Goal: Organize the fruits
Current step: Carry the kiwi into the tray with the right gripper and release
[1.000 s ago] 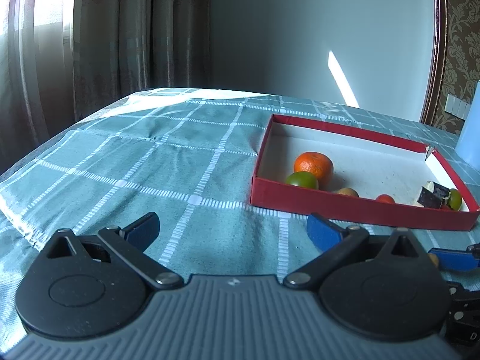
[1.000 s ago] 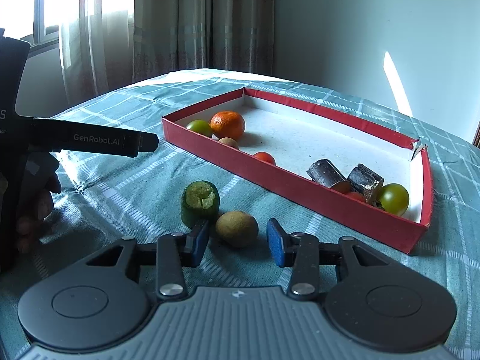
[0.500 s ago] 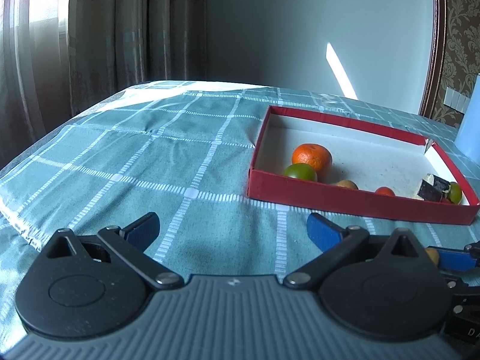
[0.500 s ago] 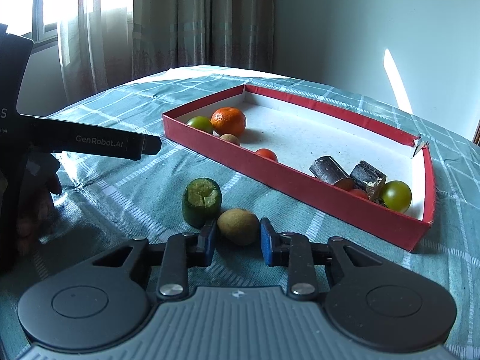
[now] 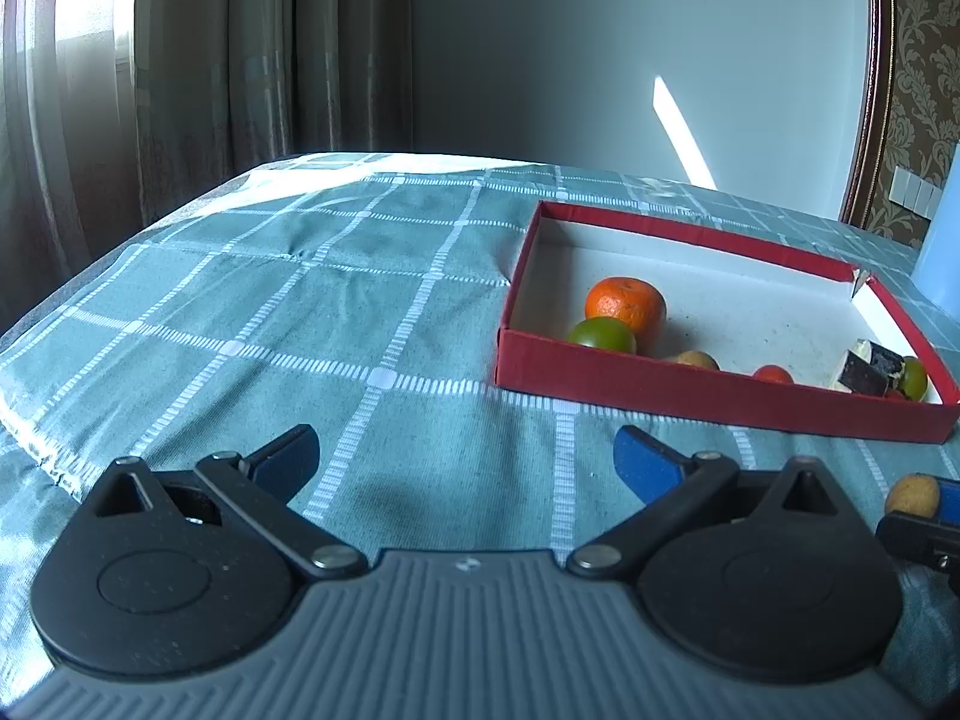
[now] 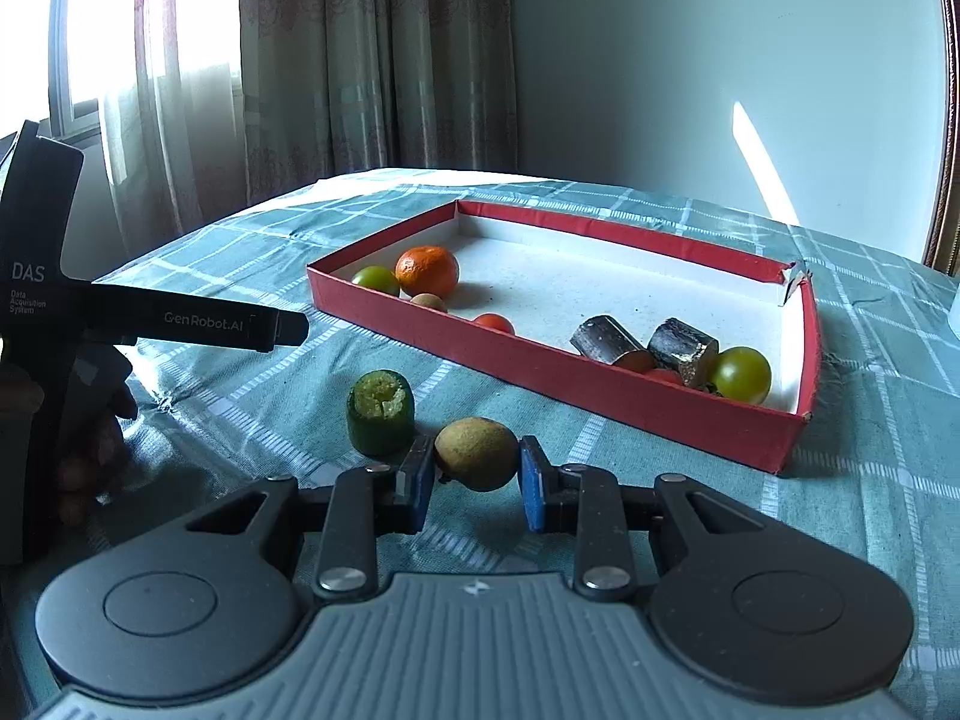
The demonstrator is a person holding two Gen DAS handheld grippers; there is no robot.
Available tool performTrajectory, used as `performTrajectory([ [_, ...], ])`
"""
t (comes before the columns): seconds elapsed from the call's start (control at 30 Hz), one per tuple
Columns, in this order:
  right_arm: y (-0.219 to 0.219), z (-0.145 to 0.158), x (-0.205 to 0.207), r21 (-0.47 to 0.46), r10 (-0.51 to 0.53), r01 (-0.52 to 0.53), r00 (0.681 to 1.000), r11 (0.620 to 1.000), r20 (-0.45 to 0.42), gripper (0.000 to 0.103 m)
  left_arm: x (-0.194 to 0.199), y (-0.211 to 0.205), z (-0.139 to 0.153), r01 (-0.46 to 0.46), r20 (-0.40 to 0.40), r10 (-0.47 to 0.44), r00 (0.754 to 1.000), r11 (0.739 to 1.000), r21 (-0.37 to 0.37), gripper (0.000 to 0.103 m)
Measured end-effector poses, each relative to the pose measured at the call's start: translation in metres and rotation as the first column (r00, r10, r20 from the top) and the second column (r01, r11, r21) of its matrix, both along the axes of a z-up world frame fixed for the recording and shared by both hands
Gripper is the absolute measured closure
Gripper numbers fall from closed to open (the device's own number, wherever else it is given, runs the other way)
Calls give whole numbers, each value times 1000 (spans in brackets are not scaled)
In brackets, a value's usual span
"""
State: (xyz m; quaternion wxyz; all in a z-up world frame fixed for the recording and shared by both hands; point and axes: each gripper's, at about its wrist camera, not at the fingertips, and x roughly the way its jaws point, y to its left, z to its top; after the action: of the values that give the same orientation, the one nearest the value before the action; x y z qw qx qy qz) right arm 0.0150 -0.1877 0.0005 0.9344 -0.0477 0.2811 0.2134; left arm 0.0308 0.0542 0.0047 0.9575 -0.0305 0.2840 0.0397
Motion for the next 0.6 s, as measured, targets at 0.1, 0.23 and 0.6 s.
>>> performTrajectory([
  [0.1,-14,14,6,26,-45,44,998,999,34,74,1,-1,-1,4,-5,-4,1000,1000,4,0],
  [0.23,-29,31,27,45,-110,107,992,993,66,74,1,-1,-1,7,-8,-6,1000,1000,7,0],
  [0.6,-18,36,85,77,-137,134,990,988,38,74,3,-2,-2,17,-16,-17,1000,1000,6,0],
])
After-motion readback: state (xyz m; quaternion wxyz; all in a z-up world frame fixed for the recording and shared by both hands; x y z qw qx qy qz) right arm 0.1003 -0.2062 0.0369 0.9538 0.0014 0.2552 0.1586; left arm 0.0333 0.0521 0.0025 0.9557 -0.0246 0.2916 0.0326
